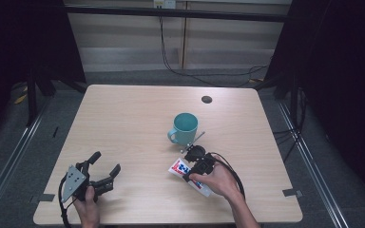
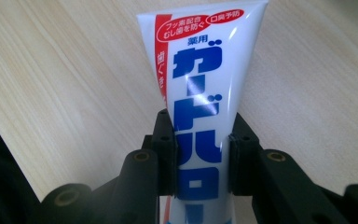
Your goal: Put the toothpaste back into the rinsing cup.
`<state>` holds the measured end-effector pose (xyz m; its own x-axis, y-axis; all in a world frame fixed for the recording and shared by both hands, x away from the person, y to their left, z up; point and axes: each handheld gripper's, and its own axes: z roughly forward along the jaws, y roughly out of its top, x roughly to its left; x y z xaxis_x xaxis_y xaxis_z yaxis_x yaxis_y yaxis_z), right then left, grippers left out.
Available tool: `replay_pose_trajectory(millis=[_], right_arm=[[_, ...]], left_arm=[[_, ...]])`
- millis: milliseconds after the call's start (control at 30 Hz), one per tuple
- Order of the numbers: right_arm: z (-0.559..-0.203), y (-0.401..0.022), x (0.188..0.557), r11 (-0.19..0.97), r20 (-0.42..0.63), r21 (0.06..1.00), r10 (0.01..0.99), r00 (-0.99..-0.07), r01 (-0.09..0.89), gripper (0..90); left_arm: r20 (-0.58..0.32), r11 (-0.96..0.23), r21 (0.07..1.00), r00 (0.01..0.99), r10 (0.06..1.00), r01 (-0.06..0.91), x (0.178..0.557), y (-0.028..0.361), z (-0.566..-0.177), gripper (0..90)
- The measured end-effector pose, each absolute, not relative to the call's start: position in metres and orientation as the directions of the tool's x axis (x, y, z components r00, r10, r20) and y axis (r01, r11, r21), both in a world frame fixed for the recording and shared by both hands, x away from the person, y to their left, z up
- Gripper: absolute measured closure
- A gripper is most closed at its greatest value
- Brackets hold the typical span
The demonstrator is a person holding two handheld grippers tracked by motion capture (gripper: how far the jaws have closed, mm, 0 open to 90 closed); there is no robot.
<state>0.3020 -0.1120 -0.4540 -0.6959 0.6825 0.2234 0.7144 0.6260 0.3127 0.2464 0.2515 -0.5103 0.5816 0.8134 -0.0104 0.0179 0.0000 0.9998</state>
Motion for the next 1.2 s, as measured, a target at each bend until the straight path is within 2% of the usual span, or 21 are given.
replay_pose_trajectory(millis=[1200], right_arm=[[-0.431,-0.13,0.29,0.451,0.236,0.612,0.681,-0.694,0.65,69.4]], left_arm=[[-0.004,-0.005,1.0,0.579,0.815,0.015,0.246,0.252,-0.51,15.6]])
